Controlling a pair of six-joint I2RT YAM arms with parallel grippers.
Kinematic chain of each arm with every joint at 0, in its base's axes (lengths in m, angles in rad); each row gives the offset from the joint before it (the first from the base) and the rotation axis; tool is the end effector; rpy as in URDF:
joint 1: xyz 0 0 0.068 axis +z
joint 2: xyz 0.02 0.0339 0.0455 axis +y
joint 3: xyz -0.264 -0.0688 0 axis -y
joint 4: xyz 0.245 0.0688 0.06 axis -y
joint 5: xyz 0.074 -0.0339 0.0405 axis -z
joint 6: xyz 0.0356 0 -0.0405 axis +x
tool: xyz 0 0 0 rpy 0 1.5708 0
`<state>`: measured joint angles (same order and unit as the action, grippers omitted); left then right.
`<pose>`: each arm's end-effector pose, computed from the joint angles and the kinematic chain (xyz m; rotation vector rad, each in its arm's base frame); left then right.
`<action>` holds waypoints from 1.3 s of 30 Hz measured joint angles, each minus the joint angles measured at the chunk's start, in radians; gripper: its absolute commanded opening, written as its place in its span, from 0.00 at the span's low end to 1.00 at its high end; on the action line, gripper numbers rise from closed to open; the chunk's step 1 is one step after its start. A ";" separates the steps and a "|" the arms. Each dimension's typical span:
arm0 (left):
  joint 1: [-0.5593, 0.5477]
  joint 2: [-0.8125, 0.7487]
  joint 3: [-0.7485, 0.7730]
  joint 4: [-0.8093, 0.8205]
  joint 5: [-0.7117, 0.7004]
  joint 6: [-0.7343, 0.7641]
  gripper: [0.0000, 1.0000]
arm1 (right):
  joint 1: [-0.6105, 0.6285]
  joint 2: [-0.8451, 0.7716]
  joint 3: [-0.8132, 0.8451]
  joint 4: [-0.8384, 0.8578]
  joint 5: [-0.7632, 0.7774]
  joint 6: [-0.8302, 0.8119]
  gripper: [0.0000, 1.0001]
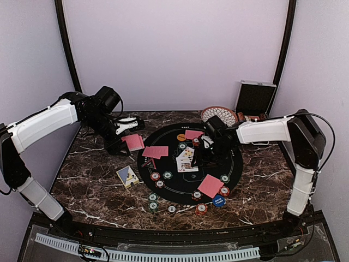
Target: Distribute texas hold em gaming equipment
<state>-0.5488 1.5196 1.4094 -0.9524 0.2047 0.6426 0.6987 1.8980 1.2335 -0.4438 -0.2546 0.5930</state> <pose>0.2603 -0.1677 0.3147 1.5253 2.1259 -0.2365 0.2876 0.2533 0.1626 -0.2357 2.8338 0.6933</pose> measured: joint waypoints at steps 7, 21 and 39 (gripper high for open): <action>0.000 0.000 0.000 0.000 0.010 0.000 0.00 | 0.002 -0.095 0.054 0.071 -0.099 0.048 0.99; 0.000 -0.010 0.000 0.000 0.053 0.001 0.00 | 0.093 -0.013 0.129 0.409 -0.403 0.277 0.98; -0.008 -0.014 -0.002 0.001 0.113 0.009 0.00 | 0.165 0.164 0.311 0.576 -0.544 0.441 0.95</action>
<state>-0.5568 1.5051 1.4075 -0.9516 0.3180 0.6514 0.8639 2.0621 1.5448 0.1318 -0.7982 1.0336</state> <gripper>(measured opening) 0.683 0.955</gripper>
